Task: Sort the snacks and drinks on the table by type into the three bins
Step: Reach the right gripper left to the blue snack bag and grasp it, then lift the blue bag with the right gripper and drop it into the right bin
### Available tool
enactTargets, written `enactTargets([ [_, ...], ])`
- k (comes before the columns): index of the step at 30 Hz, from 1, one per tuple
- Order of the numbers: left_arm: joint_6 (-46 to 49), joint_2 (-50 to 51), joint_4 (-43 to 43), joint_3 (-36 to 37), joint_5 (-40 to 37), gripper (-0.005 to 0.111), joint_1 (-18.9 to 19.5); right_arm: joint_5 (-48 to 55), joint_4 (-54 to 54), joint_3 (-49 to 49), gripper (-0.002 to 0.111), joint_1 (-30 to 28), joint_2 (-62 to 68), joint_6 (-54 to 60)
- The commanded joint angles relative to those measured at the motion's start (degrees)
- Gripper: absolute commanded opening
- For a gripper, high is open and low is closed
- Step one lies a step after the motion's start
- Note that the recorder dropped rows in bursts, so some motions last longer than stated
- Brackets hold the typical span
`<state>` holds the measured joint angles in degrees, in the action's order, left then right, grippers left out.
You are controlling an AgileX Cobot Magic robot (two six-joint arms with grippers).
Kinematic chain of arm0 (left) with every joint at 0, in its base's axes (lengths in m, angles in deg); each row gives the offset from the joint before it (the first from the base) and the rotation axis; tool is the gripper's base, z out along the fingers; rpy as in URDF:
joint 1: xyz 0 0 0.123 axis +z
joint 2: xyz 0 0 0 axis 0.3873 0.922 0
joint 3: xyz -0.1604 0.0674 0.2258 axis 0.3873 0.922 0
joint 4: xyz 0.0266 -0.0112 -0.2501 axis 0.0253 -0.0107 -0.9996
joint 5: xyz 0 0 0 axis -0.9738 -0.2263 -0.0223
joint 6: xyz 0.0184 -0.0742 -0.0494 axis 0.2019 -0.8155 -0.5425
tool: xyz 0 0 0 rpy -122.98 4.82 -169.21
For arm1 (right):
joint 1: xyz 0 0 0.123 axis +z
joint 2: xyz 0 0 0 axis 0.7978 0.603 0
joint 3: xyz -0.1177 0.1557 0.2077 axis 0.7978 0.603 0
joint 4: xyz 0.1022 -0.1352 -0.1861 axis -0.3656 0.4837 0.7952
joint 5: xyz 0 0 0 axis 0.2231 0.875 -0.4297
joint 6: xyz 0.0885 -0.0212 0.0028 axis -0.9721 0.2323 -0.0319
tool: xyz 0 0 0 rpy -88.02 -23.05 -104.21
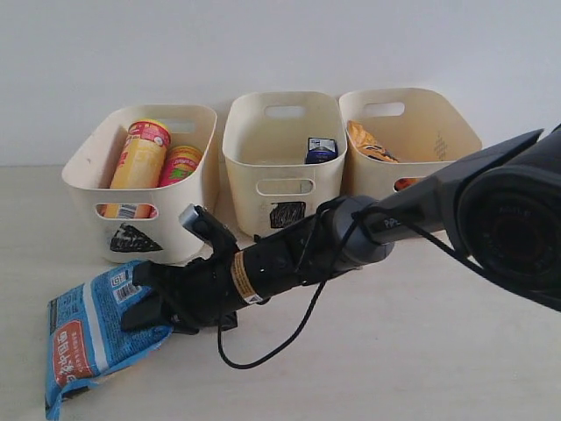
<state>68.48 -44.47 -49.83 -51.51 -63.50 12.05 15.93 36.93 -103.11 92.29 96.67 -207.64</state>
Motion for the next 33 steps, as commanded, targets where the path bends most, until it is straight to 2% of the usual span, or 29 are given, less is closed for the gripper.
enactTargets([
  [1, 0.36, -0.13, 0.24, 0.22, 0.91, 0.004, 0.14, -3.53, 2.48, 0.35, 0.000, -2.31, 0.94, 0.05],
  [11, 0.36, -0.13, 0.24, 0.22, 0.91, 0.004, 0.14, -21.78, 3.21, 0.35, 0.000, -8.14, 0.83, 0.88],
  [17, 0.36, -0.13, 0.24, 0.22, 0.91, 0.004, 0.14, -22.15, 5.54, 0.46, 0.000, -9.17, -1.61, 2.16],
  [24, 0.37, -0.13, 0.24, 0.22, 1.28, 0.004, 0.14, -22.15, 17.76, 0.46, 0.000, -9.17, -17.29, 0.45],
  [28, 0.37, -0.13, 0.24, 0.22, 1.46, 0.004, 0.14, -22.15, 17.90, 0.68, 0.000, -9.84, -26.71, -0.02],
  [33, 0.37, -0.13, 0.24, 0.22, 1.46, 0.004, 0.14, -22.15, 17.90, 0.68, 0.000, -16.93, -34.73, -0.02],
])
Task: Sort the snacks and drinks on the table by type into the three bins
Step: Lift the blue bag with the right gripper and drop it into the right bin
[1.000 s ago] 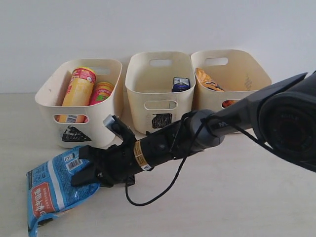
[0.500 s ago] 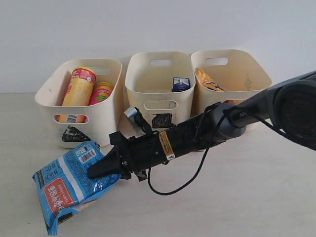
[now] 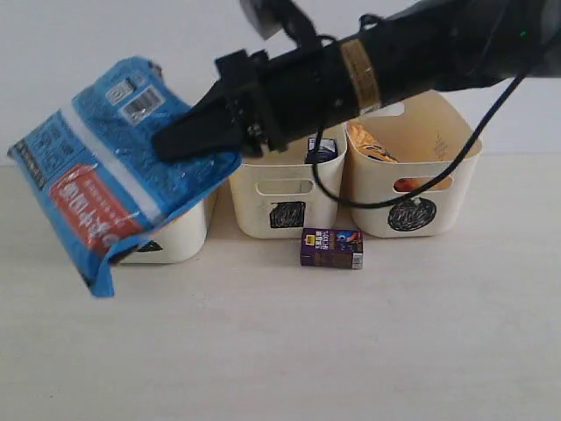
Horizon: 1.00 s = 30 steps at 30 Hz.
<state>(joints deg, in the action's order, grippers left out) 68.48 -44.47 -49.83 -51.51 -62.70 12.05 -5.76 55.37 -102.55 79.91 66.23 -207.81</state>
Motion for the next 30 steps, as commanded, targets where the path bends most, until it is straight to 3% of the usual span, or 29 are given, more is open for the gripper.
enactTargets([
  [1, 0.37, -0.13, 0.24, 0.22, 0.67, 0.004, 0.14, -0.46, -0.54, 0.12, 0.000, -6.18, -5.08, 0.15],
  [4, 0.37, -0.13, 0.24, 0.22, 0.67, 0.004, 0.14, -0.46, -0.54, 0.12, 0.000, -14.29, -7.41, 0.15],
  [11, 0.37, -0.13, 0.24, 0.22, 0.86, 0.004, 0.14, -0.46, -0.54, 0.12, 0.000, -26.64, -7.40, 0.15],
  [14, 0.37, -0.13, 0.24, 0.22, 0.96, 0.004, 0.14, 5.96, -0.54, 0.12, 0.000, -29.41, -7.40, 0.15],
  [23, 0.37, -0.13, 0.24, 0.22, 0.96, 0.004, 0.14, 32.31, -0.54, 0.12, 0.000, -30.49, -7.40, 8.40],
  [30, 0.37, -0.13, 0.24, 0.22, 0.83, 0.004, 0.14, 46.49, -0.54, 0.12, 0.000, -30.38, -7.25, 17.57],
])
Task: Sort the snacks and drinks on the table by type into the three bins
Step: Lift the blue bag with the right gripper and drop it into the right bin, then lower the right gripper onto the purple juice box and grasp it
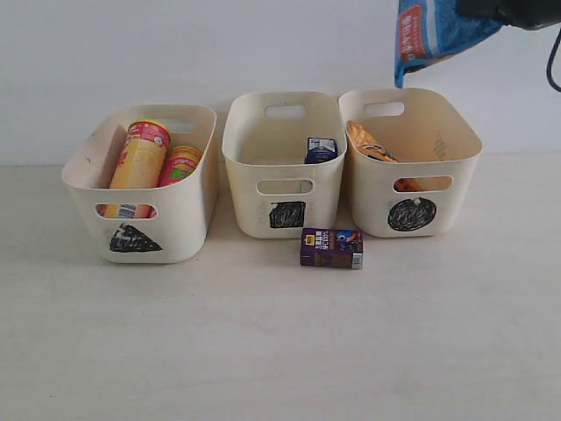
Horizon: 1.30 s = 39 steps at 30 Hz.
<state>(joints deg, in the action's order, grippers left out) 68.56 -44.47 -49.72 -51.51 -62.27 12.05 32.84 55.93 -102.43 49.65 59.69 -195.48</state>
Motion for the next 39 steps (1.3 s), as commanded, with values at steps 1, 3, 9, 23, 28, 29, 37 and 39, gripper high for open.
enactTargets([
  [1, 0.29, -0.13, 0.13, 0.22, 0.39, 0.004, 0.14, 9.44, -1.11, -0.01, 0.000, -0.13, -0.73, 6.44],
  [3, 0.29, -0.13, 0.13, 0.22, 0.39, 0.004, 0.14, 11.21, -1.11, -0.01, 0.000, -0.13, -0.18, 8.46],
  [9, 0.29, -0.13, 0.13, 0.22, 0.39, 0.004, 0.14, 10.50, -1.11, -0.01, 0.000, -0.13, 4.28, 11.22],
  [23, 0.29, -0.13, 0.13, 0.22, 0.24, 0.004, 0.14, 8.26, -1.11, -0.37, 0.089, -0.13, 13.82, 12.73],
  [28, 0.29, -0.13, 0.13, 0.22, 0.24, 0.004, 0.14, 7.46, -1.11, -0.37, 0.053, -0.13, 9.16, 10.50],
  [29, 0.29, -0.13, 0.13, 0.22, 0.24, 0.004, 0.14, 5.73, -1.11, -0.37, 0.039, -0.13, 7.36, 10.50],
  [37, -1.68, -0.13, -2.51, 0.22, 2.80, 0.004, 0.14, -16.51, -1.11, -0.37, 0.000, -0.13, 2.04, 10.32],
  [39, -2.28, -0.13, -2.51, 0.22, 2.80, 0.004, 0.14, -23.36, -1.11, -0.37, 0.000, -0.13, 2.04, 10.32],
])
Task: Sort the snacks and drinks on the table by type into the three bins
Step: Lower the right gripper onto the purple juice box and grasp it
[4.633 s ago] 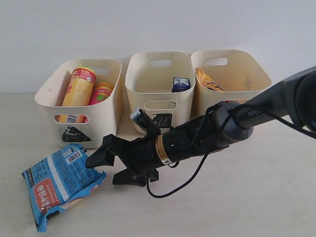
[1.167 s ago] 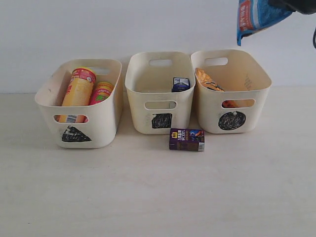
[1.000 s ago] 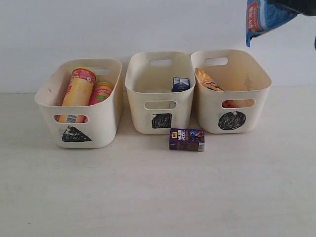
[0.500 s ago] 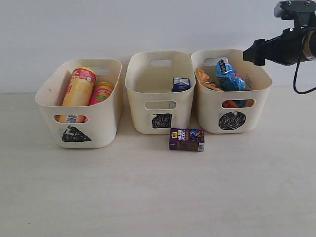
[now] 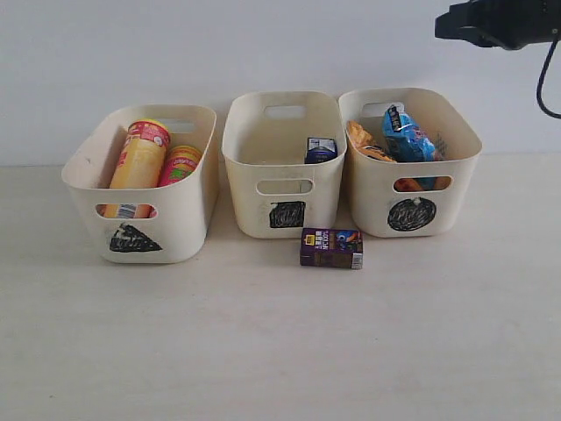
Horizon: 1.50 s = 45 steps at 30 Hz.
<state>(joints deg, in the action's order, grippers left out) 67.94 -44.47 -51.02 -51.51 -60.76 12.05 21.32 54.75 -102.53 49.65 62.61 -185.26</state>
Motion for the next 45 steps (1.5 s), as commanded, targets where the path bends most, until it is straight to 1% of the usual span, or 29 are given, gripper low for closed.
enactTargets([
  [1, -1.66, -0.13, -1.21, 0.22, 1.29, 0.004, 0.14, -15.65, 0.07, -0.27, 0.000, -0.13, -0.88, 0.00],
  [3, -1.66, -0.13, -1.21, 0.22, 1.29, 0.004, 0.14, -21.45, 0.07, -0.16, 0.000, -0.13, -0.88, -2.37],
  [7, -1.67, -0.13, -1.21, 0.22, 1.17, 0.004, 0.14, -27.54, 0.07, -0.16, 0.000, 0.49, -0.88, -4.67],
  [12, -1.67, -0.13, -1.21, 0.22, 1.17, 0.004, 0.14, -27.54, 0.07, -0.16, 0.000, 4.63, -1.33, -1.57],
  [15, -1.67, -0.13, -1.21, 0.22, 1.17, 0.004, 0.14, -27.54, 0.07, 0.57, 0.000, 7.81, -2.06, 2.29],
  [16, -1.67, -0.13, -1.21, 0.22, 1.17, 0.004, 0.14, -25.93, 0.07, 1.44, 0.000, 8.89, -2.59, 4.46],
  [18, -1.67, -0.13, -1.21, 0.22, 1.17, 0.004, 0.14, -19.62, 0.07, 3.96, 0.000, 11.20, -4.20, 8.83],
  [20, -1.67, -0.13, -1.21, 0.22, 1.17, 0.004, 0.14, -8.64, 0.07, 7.81, 0.000, 13.79, -6.47, 13.05],
  [22, -1.67, -0.13, -1.21, 0.22, 1.17, 0.004, 0.14, 6.01, 0.07, 12.39, 0.000, 16.69, -8.98, 16.64],
  [24, -1.67, -0.13, -1.21, 0.22, 1.17, 0.004, 0.14, 23.18, 0.07, 17.04, 0.000, 20.56, -11.70, 20.50],
  [27, -1.67, -0.13, -1.21, 0.22, 1.17, 0.004, 0.14, 45.45, 0.07, 22.19, 0.000, 26.02, -14.00, 25.57],
  [29, -1.67, -0.13, -1.21, 0.22, 1.17, 0.004, 0.14, 52.69, 0.07, 24.28, 0.000, 28.38, -14.62, 29.63],
  [30, -1.67, -0.13, -1.21, 0.22, 1.17, 0.004, 0.14, 54.14, -2.77, 25.06, 0.000, 28.97, -14.84, 32.77],
  [31, -1.67, -0.13, -1.21, 0.22, 1.17, 0.004, 0.14, 54.63, -8.38, 25.61, 0.000, 29.12, -15.02, 36.00],
  [33, -1.67, -0.13, -1.21, 0.22, 1.17, 0.004, 0.14, 55.61, -26.16, 25.93, 0.000, 29.12, -15.15, 47.44],
  [34, -1.67, -0.13, -1.21, 0.22, 1.17, 0.004, 0.14, 58.09, -34.77, 25.93, 0.000, 29.12, -15.15, 56.04],
  [35, -1.67, -0.13, -1.21, 0.22, 1.17, 0.004, 0.14, 61.42, -47.33, 25.51, 0.000, 29.12, -15.03, 66.80],
  [36, -1.67, -0.13, -1.21, 0.22, 1.17, 0.004, 0.14, 65.38, -55.34, 25.06, 0.000, 29.12, -14.79, 78.62],
  [37, -1.67, -0.13, -1.21, 0.22, 1.17, 0.004, 0.14, 69.07, -62.97, 24.38, 0.000, 29.12, -14.41, 88.11],
  [38, -1.67, -0.13, -1.21, 0.22, 1.17, 0.004, 0.14, 74.76, -73.39, 23.12, 0.000, 29.12, -13.64, 101.43],
  [40, -1.67, -0.13, -1.21, 0.22, 1.17, 0.004, 0.14, 80.71, -86.88, 21.22, 0.000, 28.88, -12.87, 114.81],
  [41, -1.67, -0.13, -1.21, 0.22, 1.17, 0.004, 0.14, 82.71, -92.92, 20.25, 0.000, 28.88, -12.32, 118.86],
  [43, -1.67, -0.13, -1.21, 0.22, 1.17, 0.004, 0.14, 85.08, -101.22, 18.46, 0.000, 29.00, -11.67, 123.50],
  [45, -1.67, -0.13, -1.21, 0.22, 1.17, 0.004, 0.14, 86.49, -106.91, 16.92, 0.000, 29.01, -10.56, 127.33],
])
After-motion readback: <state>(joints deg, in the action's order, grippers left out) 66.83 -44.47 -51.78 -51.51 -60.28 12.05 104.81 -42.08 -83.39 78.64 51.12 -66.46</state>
